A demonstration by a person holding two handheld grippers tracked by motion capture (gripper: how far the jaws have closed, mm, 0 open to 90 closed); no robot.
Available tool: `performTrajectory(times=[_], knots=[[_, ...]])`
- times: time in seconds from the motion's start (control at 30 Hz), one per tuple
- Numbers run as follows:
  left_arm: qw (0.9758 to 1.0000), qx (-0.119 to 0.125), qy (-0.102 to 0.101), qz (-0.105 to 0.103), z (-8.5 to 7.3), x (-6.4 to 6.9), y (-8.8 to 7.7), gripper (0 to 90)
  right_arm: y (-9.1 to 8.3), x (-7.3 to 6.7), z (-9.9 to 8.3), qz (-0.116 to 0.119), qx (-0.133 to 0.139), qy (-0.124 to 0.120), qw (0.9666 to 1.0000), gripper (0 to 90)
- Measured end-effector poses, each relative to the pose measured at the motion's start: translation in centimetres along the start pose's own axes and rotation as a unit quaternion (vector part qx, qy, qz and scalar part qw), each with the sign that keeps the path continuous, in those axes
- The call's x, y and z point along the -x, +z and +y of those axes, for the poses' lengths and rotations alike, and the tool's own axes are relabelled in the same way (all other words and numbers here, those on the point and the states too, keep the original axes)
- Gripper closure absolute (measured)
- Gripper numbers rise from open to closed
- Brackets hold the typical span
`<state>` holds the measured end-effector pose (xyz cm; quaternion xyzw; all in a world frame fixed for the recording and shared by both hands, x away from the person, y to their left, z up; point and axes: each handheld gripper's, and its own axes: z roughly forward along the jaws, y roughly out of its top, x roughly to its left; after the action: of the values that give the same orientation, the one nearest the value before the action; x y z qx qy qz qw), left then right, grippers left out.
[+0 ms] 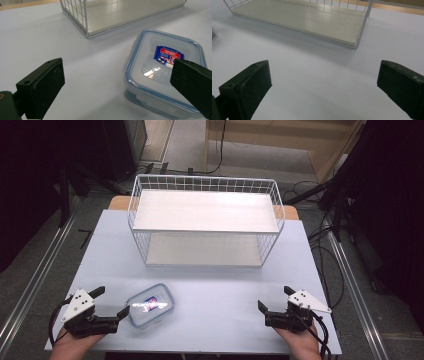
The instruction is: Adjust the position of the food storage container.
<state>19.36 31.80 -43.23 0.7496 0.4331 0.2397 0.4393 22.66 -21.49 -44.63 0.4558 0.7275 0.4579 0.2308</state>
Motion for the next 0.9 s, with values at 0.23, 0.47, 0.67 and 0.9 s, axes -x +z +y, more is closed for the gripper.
performTrajectory(times=[0.23, 0.47, 0.67, 0.9], knots=[[1.0000, 0.001, -0.003, -0.004, -0.1, 0.0, 0.2, 0.0, -0.1, -0.5, 0.1, 0.006, 0.001, -0.009, 0.9999, 0.0], [1.0000, 0.004, -0.004, -0.002, 0.0, 0.0, 0.0, 0.2, 0.1, -0.7, 0.0, 0.011, -0.004, -0.009, 0.9999, 0.0], [0.9997, -0.003, -0.023, -0.005, 0.0, -0.2, -0.3, 3.5, 0.1, -0.8, 0.0, 0.015, -0.004, -0.011, 0.9998, 0.0], [0.9998, 0.010, -0.016, 0.000, -0.2, -0.1, -0.8, 23.2, 0.3, -1.1, -0.1, 0.019, -0.010, -0.014, 0.9997, 0.0]])
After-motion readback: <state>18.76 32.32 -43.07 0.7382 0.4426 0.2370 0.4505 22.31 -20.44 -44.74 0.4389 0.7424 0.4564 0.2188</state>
